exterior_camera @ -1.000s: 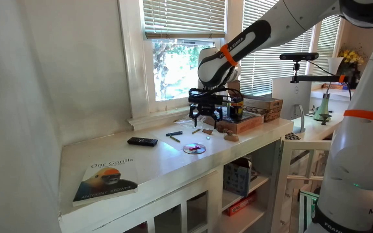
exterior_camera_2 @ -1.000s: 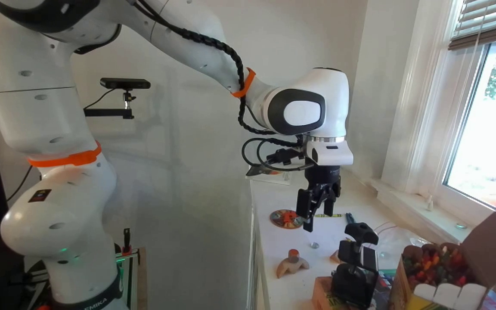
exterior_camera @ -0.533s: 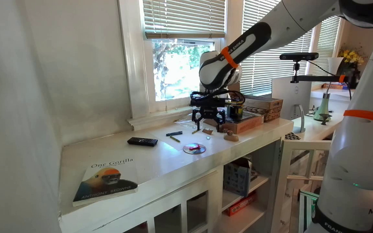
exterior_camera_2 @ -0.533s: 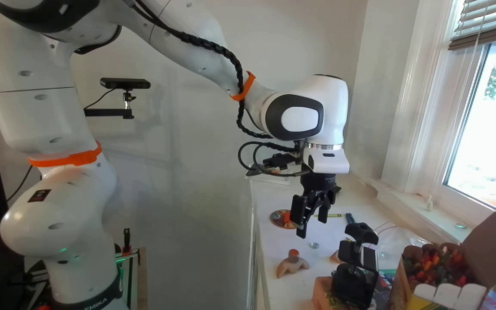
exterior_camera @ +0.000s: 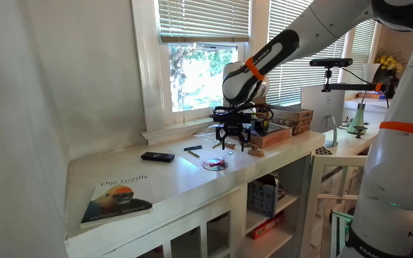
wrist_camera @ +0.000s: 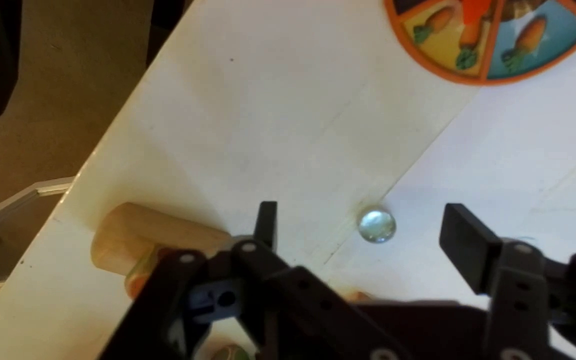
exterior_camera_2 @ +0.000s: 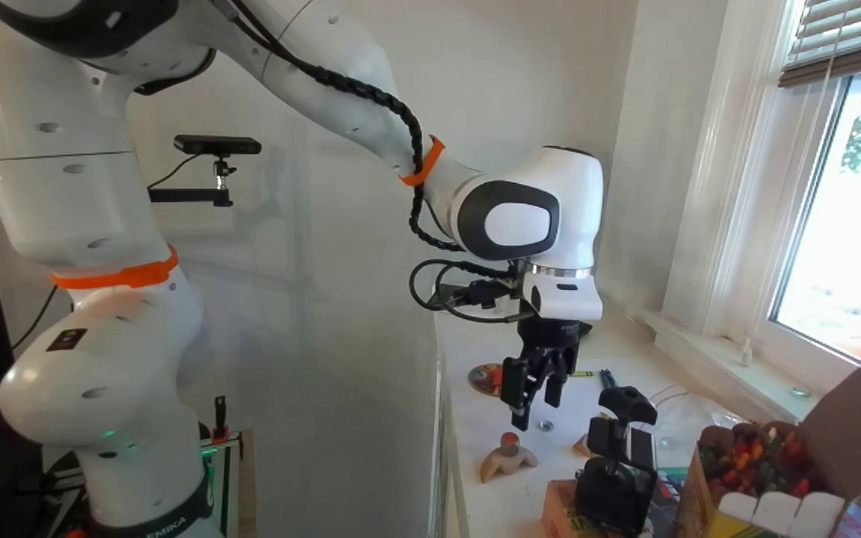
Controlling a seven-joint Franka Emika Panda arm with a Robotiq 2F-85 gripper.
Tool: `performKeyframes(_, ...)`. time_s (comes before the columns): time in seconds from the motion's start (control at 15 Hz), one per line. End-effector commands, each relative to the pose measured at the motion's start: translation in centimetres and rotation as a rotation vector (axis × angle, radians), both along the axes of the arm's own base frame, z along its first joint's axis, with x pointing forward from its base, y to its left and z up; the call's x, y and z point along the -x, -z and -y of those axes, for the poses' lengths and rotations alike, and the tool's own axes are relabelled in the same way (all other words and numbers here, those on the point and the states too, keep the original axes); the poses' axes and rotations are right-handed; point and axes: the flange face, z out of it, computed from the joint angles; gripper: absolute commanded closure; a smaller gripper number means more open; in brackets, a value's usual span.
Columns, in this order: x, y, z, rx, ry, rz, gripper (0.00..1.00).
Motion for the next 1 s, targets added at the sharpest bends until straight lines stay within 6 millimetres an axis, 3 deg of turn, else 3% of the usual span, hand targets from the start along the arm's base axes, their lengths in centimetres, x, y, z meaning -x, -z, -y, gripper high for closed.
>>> performKeyframes(0.0,0.3,1.1,0.7,0.004,-0.009,0.011,0.34)
performKeyframes(0.27,0.2,1.5,1.5,0.005,-0.012,0.039,0.29)
performKeyframes(0.33,0.0,1.5,1.5,0.004,-0.016,0.049,0.22)
performKeyframes(0.53,-0.3,1.7,1.7,0.007,-0.027,0.064,0.29)
performKeyframes(0.6,-0.4,1.7,1.7,0.008,-0.029,0.068,0.39)
performKeyframes(0.8,-0.6,1.7,1.5,0.009,-0.041,0.066,0.5)
performKeyframes(0.87,-0.6,1.5,1.5,0.01,-0.043,0.067,0.52)
performKeyframes(0.93,-0.6,1.4,1.4,0.012,-0.044,0.068,0.48)
